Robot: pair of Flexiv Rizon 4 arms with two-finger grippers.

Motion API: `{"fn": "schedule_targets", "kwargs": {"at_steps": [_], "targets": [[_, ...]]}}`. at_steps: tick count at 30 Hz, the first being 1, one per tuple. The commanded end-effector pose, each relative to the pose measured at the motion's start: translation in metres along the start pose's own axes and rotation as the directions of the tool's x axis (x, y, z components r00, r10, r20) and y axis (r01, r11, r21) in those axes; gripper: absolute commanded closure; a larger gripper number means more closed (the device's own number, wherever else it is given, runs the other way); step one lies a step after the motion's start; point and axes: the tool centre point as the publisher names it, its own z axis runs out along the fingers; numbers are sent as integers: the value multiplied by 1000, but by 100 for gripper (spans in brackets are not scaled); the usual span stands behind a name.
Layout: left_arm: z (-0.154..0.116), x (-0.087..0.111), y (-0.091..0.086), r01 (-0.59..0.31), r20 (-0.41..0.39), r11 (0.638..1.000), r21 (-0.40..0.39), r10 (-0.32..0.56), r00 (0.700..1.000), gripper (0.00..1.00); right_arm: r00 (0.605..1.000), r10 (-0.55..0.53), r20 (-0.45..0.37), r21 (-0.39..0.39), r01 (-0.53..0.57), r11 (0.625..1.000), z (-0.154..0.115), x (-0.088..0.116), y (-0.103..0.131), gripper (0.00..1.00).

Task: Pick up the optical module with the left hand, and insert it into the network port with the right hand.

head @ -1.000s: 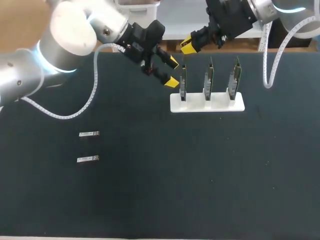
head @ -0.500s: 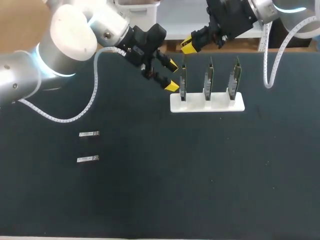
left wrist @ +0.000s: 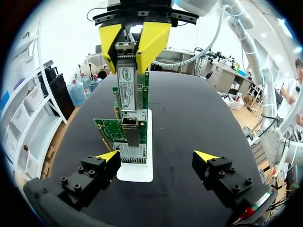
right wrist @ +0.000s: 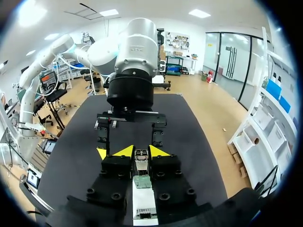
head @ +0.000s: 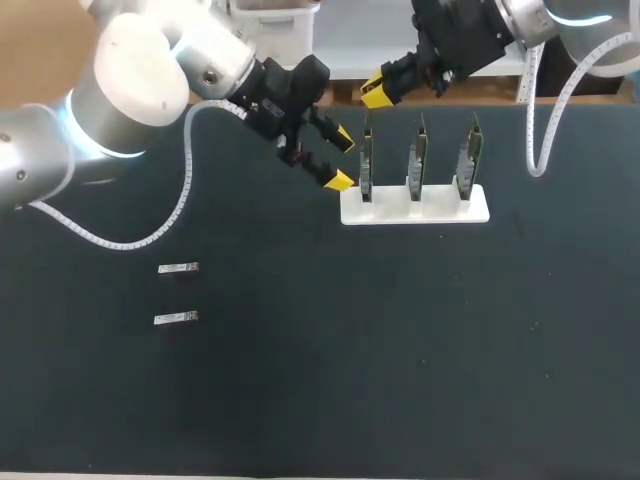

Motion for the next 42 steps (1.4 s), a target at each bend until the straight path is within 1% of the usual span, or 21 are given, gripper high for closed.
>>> {"fn": "schedule_targets", "kwargs": {"at_steps": [1,5,13,27,42], "targets": [[-1,0,1,-1,-5,1000,2,1,1000,0,1000,1,-2,9,-1,1000,-1,0,4,100],[0,2,1,1,-11,1000,3,-1,1000,0,1000,2,-3,10,-2,1000,-1,0,5,100],[-2,0,4,3,7,1000,-5,-3,1000,0,1000,3,-6,9,-3,1000,0,0,5,100],[-3,-1,6,1,0,1000,-10,-1,1000,0,1000,2,-7,9,-2,1000,0,0,4,100],[-3,-1,6,1,0,1000,-10,-1,1000,0,1000,3,-10,-2,-3,1000,2,7,2,100]]}}
